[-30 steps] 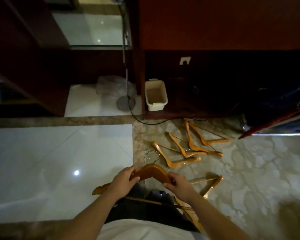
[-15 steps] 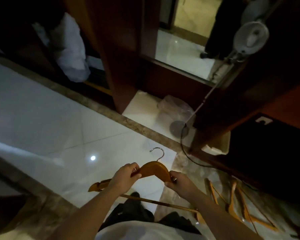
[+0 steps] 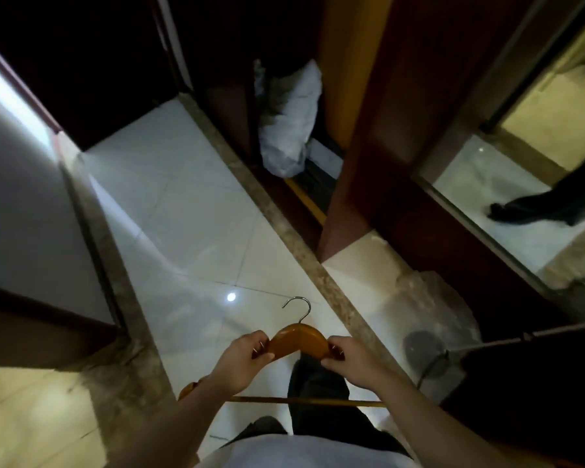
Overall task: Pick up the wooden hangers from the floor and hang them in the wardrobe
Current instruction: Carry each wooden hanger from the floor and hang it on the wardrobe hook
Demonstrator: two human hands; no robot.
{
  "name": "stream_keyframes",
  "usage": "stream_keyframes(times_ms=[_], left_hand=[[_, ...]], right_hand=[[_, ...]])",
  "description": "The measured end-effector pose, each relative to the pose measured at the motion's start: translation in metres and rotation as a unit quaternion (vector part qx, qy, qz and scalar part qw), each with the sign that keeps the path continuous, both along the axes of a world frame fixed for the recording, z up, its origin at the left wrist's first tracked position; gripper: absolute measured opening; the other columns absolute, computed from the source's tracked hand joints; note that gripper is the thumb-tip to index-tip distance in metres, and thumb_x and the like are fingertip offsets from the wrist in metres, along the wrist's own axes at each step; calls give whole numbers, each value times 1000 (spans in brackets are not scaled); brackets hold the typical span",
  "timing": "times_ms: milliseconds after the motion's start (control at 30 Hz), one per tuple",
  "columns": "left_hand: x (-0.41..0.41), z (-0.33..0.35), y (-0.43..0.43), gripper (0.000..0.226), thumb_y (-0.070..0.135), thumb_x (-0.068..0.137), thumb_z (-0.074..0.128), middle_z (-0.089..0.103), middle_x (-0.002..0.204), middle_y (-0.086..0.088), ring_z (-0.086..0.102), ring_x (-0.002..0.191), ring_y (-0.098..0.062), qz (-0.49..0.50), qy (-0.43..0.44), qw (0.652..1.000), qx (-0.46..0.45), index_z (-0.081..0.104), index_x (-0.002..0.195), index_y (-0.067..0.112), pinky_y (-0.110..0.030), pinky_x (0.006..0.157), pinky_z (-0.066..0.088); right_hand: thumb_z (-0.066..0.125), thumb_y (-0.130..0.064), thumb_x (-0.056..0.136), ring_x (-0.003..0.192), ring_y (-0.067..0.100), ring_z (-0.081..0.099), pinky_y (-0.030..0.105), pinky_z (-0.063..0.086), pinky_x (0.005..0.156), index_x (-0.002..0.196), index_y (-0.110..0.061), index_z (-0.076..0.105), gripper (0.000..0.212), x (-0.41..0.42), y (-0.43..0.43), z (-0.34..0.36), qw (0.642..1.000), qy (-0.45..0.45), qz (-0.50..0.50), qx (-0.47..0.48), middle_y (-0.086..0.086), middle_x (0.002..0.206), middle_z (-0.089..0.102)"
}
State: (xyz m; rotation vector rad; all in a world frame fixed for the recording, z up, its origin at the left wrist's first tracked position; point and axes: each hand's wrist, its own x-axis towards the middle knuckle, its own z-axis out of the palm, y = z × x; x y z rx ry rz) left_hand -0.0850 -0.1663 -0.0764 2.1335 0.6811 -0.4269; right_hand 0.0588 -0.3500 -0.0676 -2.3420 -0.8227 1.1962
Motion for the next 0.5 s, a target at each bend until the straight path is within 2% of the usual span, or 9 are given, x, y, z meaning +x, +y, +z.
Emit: stream_keyframes(times_ms=[133, 300, 433, 500], left_hand=[[31, -2, 24, 5, 29, 90, 58, 58, 90, 6, 55, 83, -7, 56, -5, 998, 4, 55, 93, 27, -21, 76, 46], [73, 1, 50, 7, 28, 90, 58, 58, 94, 8, 56, 87, -6, 104, 4, 994, 16, 53, 94, 31, -14, 74, 40], [111, 1, 79, 9, 25, 90, 58, 54, 94, 9, 54, 87, -6, 184, -3, 983, 12, 53, 96, 29, -18, 78, 42], [129, 3, 101, 9, 25, 90, 58, 54, 94, 8, 54, 87, -5, 199, -17, 980, 9, 52, 96, 29, -16, 77, 42]], right_hand=[[62, -25, 86, 78, 8, 54, 23, 45, 76, 89, -25, 56, 6, 54, 39, -8, 998, 28, 48, 0, -14, 75, 52], [62, -25, 86, 75, 1, 53, 15, 41, 68, 100, -28, 58, 15, 118, 87, -11, 994, 53, 98, 4, -10, 84, 56], [62, -23, 87, 74, 1, 52, 12, 38, 64, 99, -21, 61, 12, 161, 131, -9, 991, 50, 126, 16, -6, 84, 58], [62, -22, 87, 77, 7, 55, 11, 38, 63, 101, -14, 63, 16, 181, 155, -8, 990, 42, 133, 19, -2, 88, 61]])
